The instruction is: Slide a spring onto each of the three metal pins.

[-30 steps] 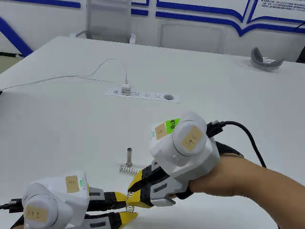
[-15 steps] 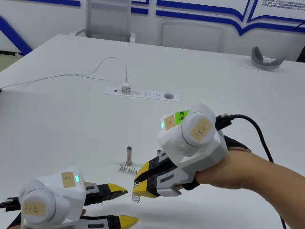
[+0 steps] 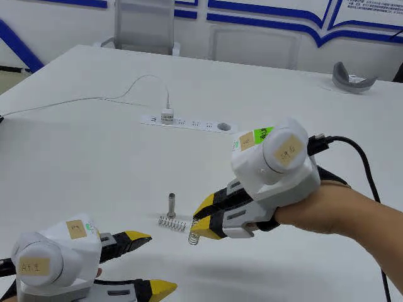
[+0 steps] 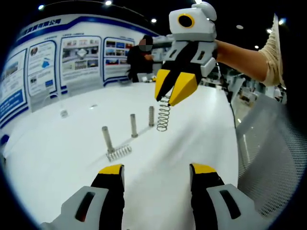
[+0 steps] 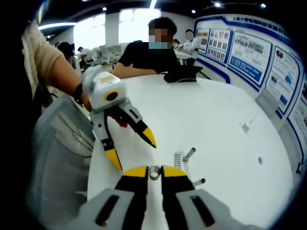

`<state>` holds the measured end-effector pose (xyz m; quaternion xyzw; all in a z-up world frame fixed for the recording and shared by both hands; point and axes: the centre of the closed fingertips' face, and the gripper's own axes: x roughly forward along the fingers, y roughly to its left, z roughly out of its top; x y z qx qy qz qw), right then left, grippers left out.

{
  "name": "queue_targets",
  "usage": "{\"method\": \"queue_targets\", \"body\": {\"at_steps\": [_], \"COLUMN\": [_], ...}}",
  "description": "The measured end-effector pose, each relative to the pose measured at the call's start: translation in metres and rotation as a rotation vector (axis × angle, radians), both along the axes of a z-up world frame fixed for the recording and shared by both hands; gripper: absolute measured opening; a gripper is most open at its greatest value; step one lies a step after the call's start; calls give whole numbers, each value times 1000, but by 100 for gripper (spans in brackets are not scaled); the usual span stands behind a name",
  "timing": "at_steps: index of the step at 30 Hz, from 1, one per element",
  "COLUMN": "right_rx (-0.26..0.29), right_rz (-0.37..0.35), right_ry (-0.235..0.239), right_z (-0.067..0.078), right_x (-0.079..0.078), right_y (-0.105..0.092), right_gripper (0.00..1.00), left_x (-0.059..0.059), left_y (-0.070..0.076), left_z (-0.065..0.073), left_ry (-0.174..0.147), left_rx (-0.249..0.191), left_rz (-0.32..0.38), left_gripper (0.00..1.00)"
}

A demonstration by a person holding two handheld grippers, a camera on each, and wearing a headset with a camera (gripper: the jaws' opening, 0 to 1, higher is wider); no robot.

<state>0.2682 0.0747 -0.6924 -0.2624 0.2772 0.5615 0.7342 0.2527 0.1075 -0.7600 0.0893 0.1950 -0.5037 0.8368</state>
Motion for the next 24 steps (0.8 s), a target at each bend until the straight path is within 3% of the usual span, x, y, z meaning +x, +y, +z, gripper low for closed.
{"method": "queue_targets", "body": {"at_steps": [24], "right_rx": [-9], "right_rz": [-187], "right_ry": [-71], "right_z": [8], "right_x": [60], "right_y": [-36], "right_gripper": [12], "left_x": [0], "left_y": [1], "left_z": [-4], "left_ry": [15], "left_rx": [-4], "left_rz": [23], "left_gripper": [61]}}
